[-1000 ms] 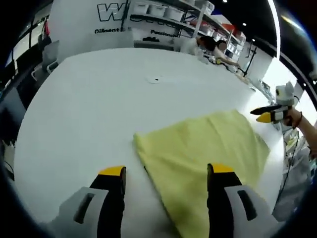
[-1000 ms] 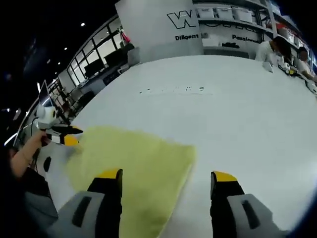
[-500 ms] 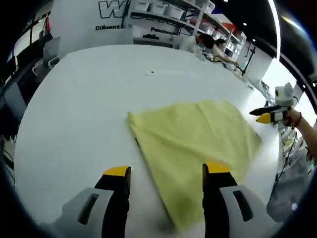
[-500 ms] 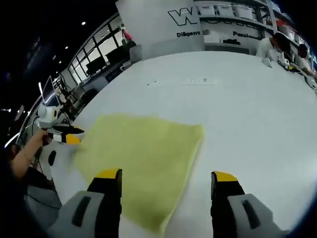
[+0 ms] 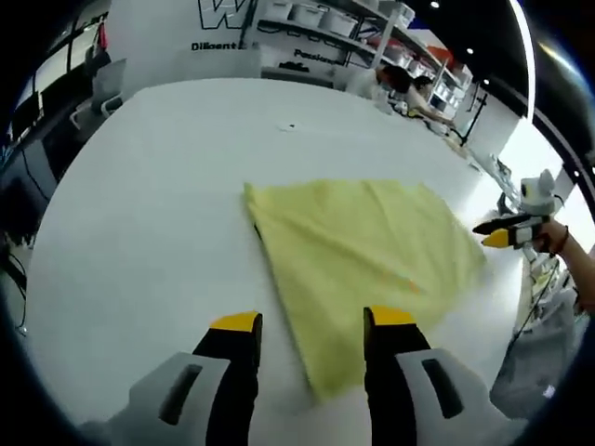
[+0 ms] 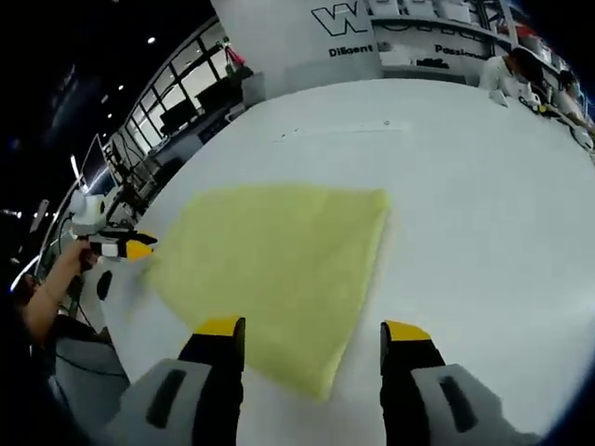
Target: Fold the garment on the visible template until the final outline fits inside the template.
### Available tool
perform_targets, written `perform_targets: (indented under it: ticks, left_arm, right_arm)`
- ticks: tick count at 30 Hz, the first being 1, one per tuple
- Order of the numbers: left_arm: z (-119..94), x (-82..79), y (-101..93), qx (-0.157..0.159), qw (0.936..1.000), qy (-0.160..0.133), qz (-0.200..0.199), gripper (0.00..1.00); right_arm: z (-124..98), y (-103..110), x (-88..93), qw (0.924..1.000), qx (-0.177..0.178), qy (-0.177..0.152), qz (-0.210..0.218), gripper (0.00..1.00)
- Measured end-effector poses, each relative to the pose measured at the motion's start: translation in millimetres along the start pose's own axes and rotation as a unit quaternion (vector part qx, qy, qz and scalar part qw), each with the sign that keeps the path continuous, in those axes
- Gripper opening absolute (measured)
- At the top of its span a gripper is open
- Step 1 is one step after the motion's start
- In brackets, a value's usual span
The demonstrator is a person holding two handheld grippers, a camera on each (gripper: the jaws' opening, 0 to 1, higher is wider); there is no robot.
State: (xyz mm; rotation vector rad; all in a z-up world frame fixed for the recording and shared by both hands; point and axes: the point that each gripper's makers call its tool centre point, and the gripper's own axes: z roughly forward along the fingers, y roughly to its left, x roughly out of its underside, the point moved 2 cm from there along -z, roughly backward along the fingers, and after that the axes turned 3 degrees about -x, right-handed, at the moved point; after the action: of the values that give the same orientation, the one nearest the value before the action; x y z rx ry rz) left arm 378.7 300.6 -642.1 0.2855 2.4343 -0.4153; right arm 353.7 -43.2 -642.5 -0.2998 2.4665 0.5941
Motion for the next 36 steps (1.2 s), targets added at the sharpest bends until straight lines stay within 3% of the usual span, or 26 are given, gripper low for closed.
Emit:
perform_targets:
  ticks: [5, 9, 11, 15, 17, 19, 30, 36]
  left_arm:
    - [-2, 13.4, 0.5, -0.006, 0.9999, 0.011, -0.001, 0.33]
    - [-3, 19.4, -3.1, 0.003, 0.9998, 0.014, -0.015, 0.28]
    - [-4, 22.4, -4.6, 0.005, 0.9997, 0.017, -0.015, 0.21]
    - [-5, 27.2, -2.6, 0.000, 0.9996, 0.021, -0.020, 0.15]
    - [-7, 30.1, -2.8, 0.004, 0.9996, 0.021, -0.019, 0.05]
    - [-8, 31.1, -1.0, -0.004, 0.9998, 0.017, -0.014, 0.06]
    - [-13, 39.1, -8.2, 0.014, 0.9994, 0.027, 0.015, 0.05]
    - [-19, 47.7, -11.6, 0.016, 0.9990, 0.034, 0.026, 0.05]
  right_arm:
    - [1, -1, 11.2, 0.9999, 0.004, 0.005, 0.010, 0.44]
    - [3, 1, 23.2, 0.9998, 0.009, 0.020, 0.006, 0.34]
    - [3, 1, 26.4, 0.9997, 0.010, 0.024, 0.003, 0.31]
    - [2, -2, 28.2, 0.9996, 0.017, 0.021, 0.001, 0.15]
    - [2, -4, 28.7, 0.9995, 0.022, 0.020, 0.002, 0.10]
    - [1, -5, 30.0, 0.9995, 0.022, 0.021, 0.006, 0.04]
    - [-2, -9, 32.1, 0.9996, 0.021, 0.000, 0.019, 0.00]
    - [-6, -5, 37.8, 0.9996, 0.024, 0.009, 0.006, 0.00]
